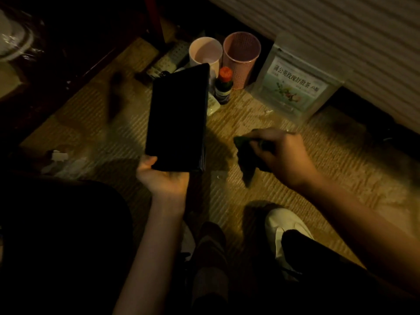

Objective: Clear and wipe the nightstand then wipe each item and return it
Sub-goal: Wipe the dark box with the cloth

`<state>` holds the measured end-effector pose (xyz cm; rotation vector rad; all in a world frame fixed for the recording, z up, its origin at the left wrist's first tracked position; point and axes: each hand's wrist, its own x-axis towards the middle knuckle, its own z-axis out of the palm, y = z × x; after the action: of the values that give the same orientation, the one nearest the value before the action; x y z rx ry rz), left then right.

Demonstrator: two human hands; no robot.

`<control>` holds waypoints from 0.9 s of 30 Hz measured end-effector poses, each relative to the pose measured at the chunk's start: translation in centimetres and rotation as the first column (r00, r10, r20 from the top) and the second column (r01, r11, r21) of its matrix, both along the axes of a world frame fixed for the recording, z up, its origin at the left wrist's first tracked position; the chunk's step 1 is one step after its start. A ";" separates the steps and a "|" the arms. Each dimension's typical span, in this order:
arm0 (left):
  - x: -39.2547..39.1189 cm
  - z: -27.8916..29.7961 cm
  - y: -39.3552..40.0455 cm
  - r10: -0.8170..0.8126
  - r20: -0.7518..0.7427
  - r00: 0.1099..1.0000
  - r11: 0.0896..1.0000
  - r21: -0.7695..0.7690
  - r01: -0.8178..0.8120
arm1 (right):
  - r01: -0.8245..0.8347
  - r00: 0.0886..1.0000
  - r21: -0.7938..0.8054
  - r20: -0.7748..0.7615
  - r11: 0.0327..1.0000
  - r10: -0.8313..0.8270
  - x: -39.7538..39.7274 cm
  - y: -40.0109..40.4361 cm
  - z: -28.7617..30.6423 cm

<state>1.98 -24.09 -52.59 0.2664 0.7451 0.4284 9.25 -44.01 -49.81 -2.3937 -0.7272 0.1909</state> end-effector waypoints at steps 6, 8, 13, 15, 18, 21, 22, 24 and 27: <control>0.0 0.9 0.5 -0.208 0.170 0.963 0.956 0.246 0.162 | 0.172 0.960 0.049 0.216 0.984 -0.179 1.7 1.5 2.9; 0.1 0.7 0.3 -0.273 0.226 0.935 0.941 0.264 0.211 | 0.034 0.950 -0.088 0.312 0.996 -0.005 2.0 2.5 3.4; 0.0 1.1 0.5 -0.334 0.166 0.928 0.936 0.172 0.306 | -0.064 0.891 -0.323 0.408 0.944 0.200 3.5 2.3 3.0; -0.1 1.3 0.9 -0.382 0.138 0.914 0.918 0.171 0.358 | -0.099 0.855 -0.330 0.454 0.939 0.250 3.5 2.3 2.8; -0.2 1.8 1.3 -0.499 0.060 0.865 0.850 0.232 0.474 | -0.091 0.899 -0.255 0.394 0.963 0.190 3.3 2.3 2.7; 0.0 2.4 1.8 -0.544 -0.112 0.831 0.719 0.448 0.531 | 0.053 0.978 -0.073 0.207 0.996 -0.037 3.3 2.3 2.7; 0.1 2.7 1.8 -0.548 -0.181 0.816 0.653 0.517 0.553 | 0.057 0.986 -0.041 0.156 0.998 -0.050 3.5 2.4 2.7; 0.2 3.1 1.9 -0.552 -0.283 0.785 0.544 0.591 0.596 | 0.046 0.998 0.017 0.032 0.999 -0.046 3.8 2.7 3.1; 0.4 3.6 1.9 -0.503 -0.348 0.791 0.453 0.673 0.585 | 0.112 0.962 0.123 -0.262 0.986 -0.077 4.3 3.6 3.9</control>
<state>2.41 -22.21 -48.99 1.3221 0.4872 0.0673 13.58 -40.40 -45.87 -2.2136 -0.4880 0.3905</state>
